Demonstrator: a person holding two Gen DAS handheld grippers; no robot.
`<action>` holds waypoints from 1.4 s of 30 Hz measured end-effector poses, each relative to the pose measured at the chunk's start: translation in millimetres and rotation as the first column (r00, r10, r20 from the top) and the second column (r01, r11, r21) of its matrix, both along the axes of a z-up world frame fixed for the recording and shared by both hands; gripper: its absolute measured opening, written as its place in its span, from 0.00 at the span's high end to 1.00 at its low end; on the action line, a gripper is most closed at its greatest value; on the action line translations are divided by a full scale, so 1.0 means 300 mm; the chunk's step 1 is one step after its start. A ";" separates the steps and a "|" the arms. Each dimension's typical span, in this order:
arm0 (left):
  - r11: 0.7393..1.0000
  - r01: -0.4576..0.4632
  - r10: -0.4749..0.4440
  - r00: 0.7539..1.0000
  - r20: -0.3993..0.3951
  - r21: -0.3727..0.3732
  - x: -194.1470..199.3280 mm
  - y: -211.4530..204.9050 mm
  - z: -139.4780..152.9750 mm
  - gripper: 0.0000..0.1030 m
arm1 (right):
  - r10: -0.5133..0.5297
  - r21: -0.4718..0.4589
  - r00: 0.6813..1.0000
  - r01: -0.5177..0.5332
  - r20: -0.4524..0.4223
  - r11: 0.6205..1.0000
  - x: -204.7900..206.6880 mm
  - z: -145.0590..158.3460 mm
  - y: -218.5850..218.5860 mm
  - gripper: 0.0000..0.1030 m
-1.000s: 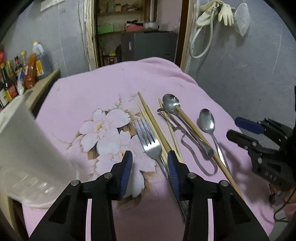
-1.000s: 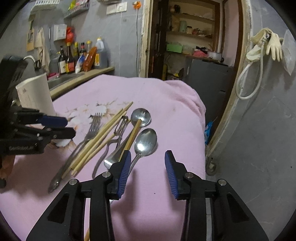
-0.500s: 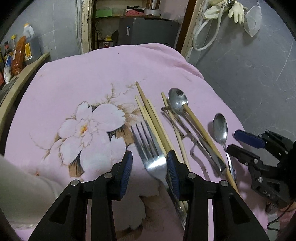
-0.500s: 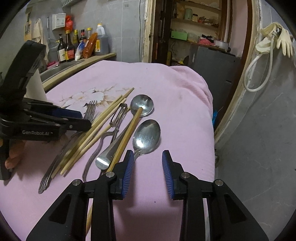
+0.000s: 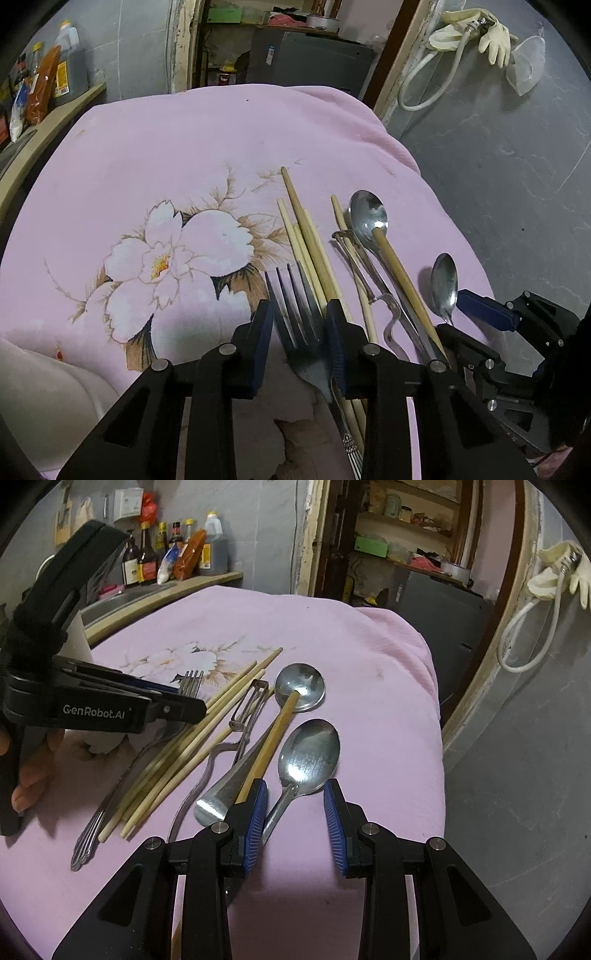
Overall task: Organize utensils
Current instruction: 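Close the left gripper on the fork while the right gripper grasps the spoon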
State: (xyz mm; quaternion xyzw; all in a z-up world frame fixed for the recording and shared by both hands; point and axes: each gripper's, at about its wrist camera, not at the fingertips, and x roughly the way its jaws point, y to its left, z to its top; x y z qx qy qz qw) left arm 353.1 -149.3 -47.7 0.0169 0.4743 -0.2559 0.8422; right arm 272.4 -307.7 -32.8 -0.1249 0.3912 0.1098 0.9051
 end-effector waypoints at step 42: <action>0.996 0.050 -0.053 0.997 0.052 0.068 -0.093 0.001 -0.007 0.81 | 0.014 0.128 1.000 -0.013 -0.004 0.992 0.086 0.003 -0.009 0.72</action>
